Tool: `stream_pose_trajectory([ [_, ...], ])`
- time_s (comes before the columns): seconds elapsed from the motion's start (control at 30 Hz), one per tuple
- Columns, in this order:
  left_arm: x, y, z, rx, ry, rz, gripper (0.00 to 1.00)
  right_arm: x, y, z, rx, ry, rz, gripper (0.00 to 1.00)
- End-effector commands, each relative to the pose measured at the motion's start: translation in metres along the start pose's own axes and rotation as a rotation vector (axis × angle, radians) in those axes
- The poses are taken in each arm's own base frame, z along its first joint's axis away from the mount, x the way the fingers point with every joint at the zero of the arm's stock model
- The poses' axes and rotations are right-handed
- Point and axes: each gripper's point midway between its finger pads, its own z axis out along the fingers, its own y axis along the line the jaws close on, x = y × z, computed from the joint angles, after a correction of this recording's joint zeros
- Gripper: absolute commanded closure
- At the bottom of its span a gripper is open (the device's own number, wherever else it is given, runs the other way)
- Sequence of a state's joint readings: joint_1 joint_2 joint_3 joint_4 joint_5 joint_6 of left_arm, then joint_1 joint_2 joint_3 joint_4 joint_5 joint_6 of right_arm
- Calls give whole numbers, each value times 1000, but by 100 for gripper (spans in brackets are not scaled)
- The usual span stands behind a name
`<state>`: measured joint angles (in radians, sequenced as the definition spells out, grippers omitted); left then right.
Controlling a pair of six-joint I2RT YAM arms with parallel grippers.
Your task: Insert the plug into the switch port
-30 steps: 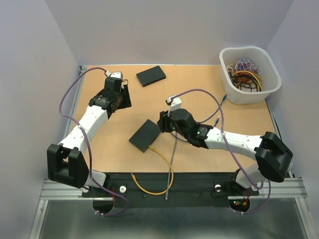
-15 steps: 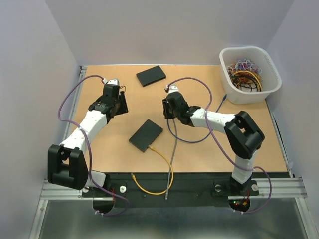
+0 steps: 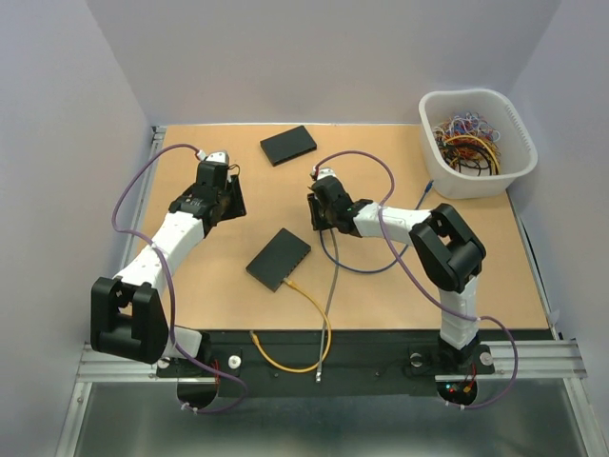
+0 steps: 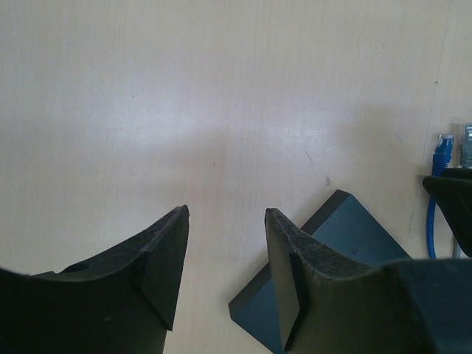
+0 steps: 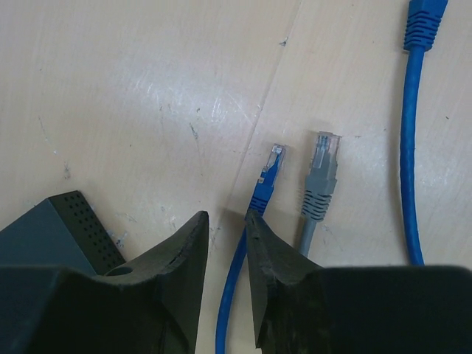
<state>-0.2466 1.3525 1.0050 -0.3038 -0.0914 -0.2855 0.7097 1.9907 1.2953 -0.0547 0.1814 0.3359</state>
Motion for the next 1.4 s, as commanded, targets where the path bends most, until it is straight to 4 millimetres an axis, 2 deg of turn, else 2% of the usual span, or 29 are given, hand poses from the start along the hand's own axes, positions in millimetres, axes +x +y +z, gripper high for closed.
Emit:
stream_pose_trajectory([
  [0.0, -9, -4, -8, 28, -42, -2, 44, -16, -2, -1, 26, -34, 12, 67],
  [0.23, -8, -4, -8, 32, -39, -2, 44, -7, -5, 5, 46, -8, 14, 67],
  [0.37, -8, -5, -8, 34, -40, -2, 44, -7, -7, 1, 53, -12, 23, 67],
  [0.57, -7, -5, -7, 36, -36, -3, 44, -20, -9, -8, 63, -40, 19, 67],
  [0.87, -6, -5, -6, 34, -34, -1, 44, -17, -20, -10, 123, -40, 17, 67],
  [1.07, -8, -6, -6, 37, -36, -2, 44, -11, -16, -4, 101, -17, 10, 68],
  [1.23, -6, -5, -5, 35, -30, 1, 44, 1, -10, 4, 69, 20, 22, 70],
  [1.3, -6, -5, -5, 35, -30, 1, 44, 5, -8, 7, 59, 32, 24, 77],
  [1.37, -6, -5, -6, 36, -32, 0, 44, 10, -6, 10, 49, 47, 22, 80],
])
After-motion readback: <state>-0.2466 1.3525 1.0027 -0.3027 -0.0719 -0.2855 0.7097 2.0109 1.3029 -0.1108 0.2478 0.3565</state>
